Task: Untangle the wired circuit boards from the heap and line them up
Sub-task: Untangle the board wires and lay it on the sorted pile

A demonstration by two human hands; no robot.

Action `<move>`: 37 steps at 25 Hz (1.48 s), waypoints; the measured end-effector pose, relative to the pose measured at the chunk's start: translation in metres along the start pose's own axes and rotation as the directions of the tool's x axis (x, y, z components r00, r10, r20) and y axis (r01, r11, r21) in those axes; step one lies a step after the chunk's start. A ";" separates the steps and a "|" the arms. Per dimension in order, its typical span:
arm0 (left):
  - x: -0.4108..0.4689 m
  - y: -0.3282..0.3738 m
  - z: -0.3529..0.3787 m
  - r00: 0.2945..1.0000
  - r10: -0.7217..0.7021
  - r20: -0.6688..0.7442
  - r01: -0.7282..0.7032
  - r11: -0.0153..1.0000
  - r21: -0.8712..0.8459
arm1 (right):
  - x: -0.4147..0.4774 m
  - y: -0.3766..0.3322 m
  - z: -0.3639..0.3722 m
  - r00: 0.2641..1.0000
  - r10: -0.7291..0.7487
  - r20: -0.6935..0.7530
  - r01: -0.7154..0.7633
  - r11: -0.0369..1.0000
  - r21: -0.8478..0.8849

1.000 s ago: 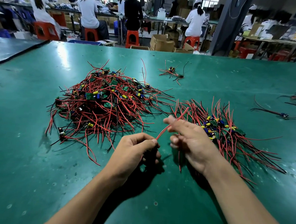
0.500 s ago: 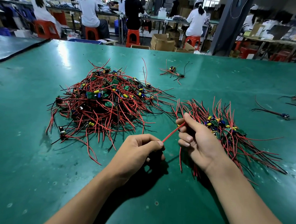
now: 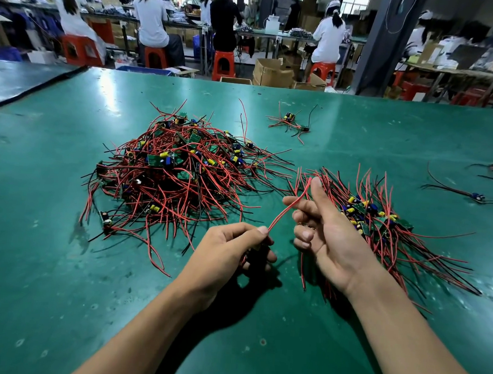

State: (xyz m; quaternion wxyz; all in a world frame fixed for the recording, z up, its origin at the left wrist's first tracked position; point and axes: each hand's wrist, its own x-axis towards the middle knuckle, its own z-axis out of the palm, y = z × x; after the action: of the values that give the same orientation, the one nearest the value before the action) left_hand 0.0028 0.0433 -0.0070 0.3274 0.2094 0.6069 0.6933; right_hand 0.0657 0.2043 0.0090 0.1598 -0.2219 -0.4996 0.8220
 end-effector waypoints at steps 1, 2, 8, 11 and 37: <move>0.000 0.001 0.000 1.000 -0.014 -0.005 0.013 0.999 -0.039 | 0.000 0.000 0.000 1.000 0.003 0.000 -0.003 1.000 -0.014; 0.001 0.002 0.000 1.000 -0.027 -0.010 0.026 0.997 -0.079 | 0.000 0.000 0.000 1.000 0.010 -0.003 -0.010 1.000 -0.026; 0.001 0.008 -0.006 0.999 -0.048 0.006 0.048 0.979 -0.199 | 0.001 0.007 -0.003 1.000 0.004 0.000 -0.004 0.991 -0.134; 0.001 0.015 -0.009 1.000 0.009 0.024 -0.004 0.980 -0.201 | -0.003 0.013 0.002 0.995 0.029 0.090 -0.014 0.986 -0.166; -0.002 0.015 -0.007 0.993 0.004 0.114 0.043 0.913 -0.405 | -0.023 0.005 0.015 0.946 0.011 0.323 -0.013 1.000 0.006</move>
State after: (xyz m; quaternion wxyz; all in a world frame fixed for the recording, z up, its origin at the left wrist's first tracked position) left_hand -0.0038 0.0361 0.0071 0.4041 0.1694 0.4323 0.7881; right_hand 0.0768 0.1797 0.0158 0.0717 -0.0868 -0.5143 0.8502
